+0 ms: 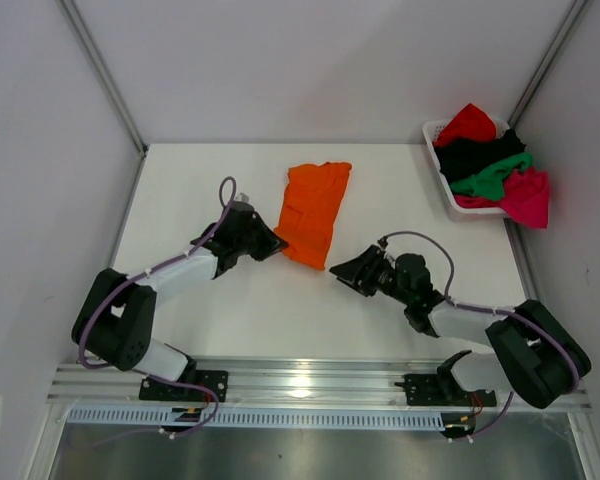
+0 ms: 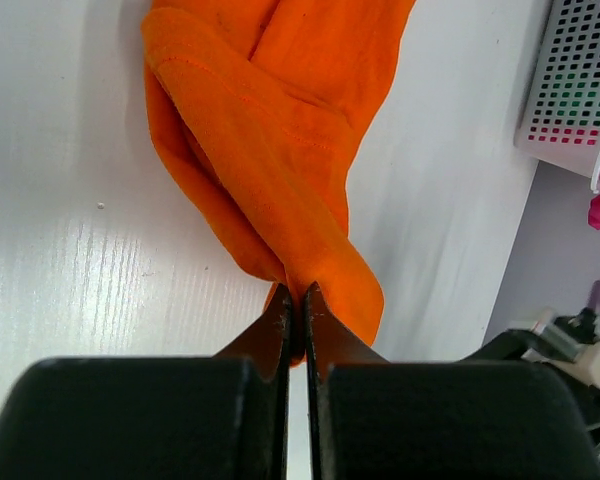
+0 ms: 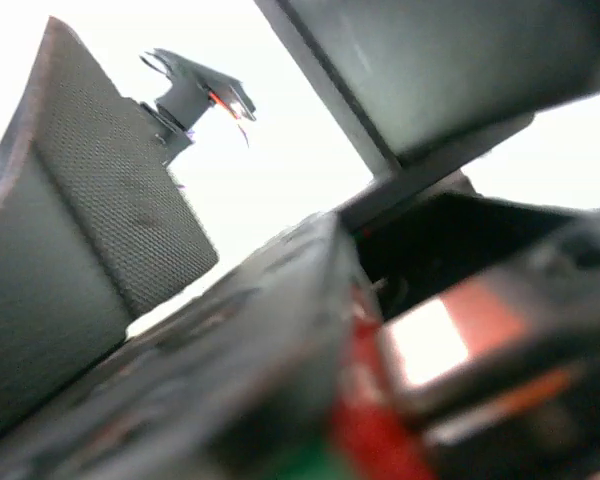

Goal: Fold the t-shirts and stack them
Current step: Fold the tshirt

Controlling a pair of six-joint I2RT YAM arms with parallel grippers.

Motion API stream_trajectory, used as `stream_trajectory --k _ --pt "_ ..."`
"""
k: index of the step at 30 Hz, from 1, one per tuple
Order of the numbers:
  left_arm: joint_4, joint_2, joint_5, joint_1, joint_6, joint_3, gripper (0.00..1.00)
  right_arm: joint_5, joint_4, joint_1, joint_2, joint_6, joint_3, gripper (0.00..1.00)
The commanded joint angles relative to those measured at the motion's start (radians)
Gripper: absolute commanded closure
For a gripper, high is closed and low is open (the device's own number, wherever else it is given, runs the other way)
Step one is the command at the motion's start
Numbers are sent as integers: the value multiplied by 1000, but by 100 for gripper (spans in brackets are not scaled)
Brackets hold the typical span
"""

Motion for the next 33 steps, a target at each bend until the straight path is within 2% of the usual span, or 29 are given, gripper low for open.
stream_trajectory --k 1,8,10,11,14,21,33 --pt "13 3 9 7 20 15 99 61 194 90 -19 173 -81 45" --pt "13 2 6 8 25 15 99 251 590 250 202 386 -162 44" --pt "13 -1 3 8 28 12 99 288 688 269 314 456 -178 44" --pt "13 -7 -1 8 30 12 99 311 792 276 354 477 -181 44" --pt "7 -21 -11 11 39 4 99 383 897 281 480 520 -175 46" --pt "-16 -55 -25 28 68 -5 99 466 882 270 495 446 -92 46" --pt "-7 -26 -8 31 59 -17 99 437 891 223 532 468 25 46"
